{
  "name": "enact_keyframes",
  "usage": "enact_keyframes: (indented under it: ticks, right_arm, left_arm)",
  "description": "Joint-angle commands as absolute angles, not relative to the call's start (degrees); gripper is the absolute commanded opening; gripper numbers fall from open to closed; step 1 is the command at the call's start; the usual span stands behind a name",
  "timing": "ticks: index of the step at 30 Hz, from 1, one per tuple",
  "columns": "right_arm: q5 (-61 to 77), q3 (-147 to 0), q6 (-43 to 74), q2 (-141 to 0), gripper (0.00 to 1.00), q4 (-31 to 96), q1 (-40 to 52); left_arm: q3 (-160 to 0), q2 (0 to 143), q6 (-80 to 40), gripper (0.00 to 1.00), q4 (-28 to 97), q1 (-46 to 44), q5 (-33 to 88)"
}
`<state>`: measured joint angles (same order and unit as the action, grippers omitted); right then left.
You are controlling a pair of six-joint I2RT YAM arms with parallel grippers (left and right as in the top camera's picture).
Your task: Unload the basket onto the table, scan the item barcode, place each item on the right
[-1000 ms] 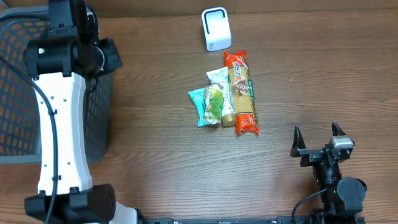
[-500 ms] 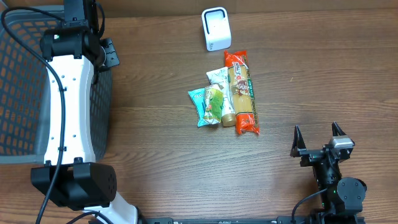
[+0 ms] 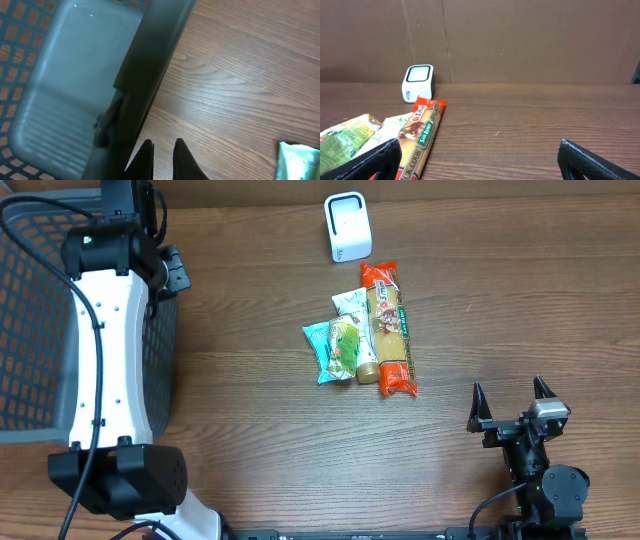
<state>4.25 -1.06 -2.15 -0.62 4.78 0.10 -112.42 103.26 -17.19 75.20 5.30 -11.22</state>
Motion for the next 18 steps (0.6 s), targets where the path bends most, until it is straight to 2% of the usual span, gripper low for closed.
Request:
enact_keyframes:
  ticks: [1,4,6,8,11,18]
  right_arm:
    - [4.5,-0.5,-2.9,-0.2,1.00,4.6,0.3]
    - [4.5,-0.5,-2.9,-0.2,1.00,4.6,0.3]
    - [4.5,-0.5,-2.9,-0.2,1.00,4.6,0.3]
    - [4.5,-0.5,-2.9,-0.2,1.00,4.6,0.3]
    - [4.5,-0.5,-2.9,-0.2,1.00,4.6,0.3]
    - [4.5,-0.5,-2.9,-0.2,1.00,4.6,0.3]
  left_arm:
    - [-117.1,99.6,-17.3,0.11,76.2,5.9,-3.5]
    - [-120.2,98.4,-14.6,0.19,78.5,5.8,6.3]
    - [-121.5,97.4,-13.1,0.34,80.3,5.8,12.8]
    - [-122.1,95.7,-12.8,1.00,82.4,5.8,20.4]
    - [-122.1,93.5,-12.8,1.00,84.4,5.7,27.2]
    - [-122.0,92.1,-12.8,1.00,94.8,5.5,28.0]
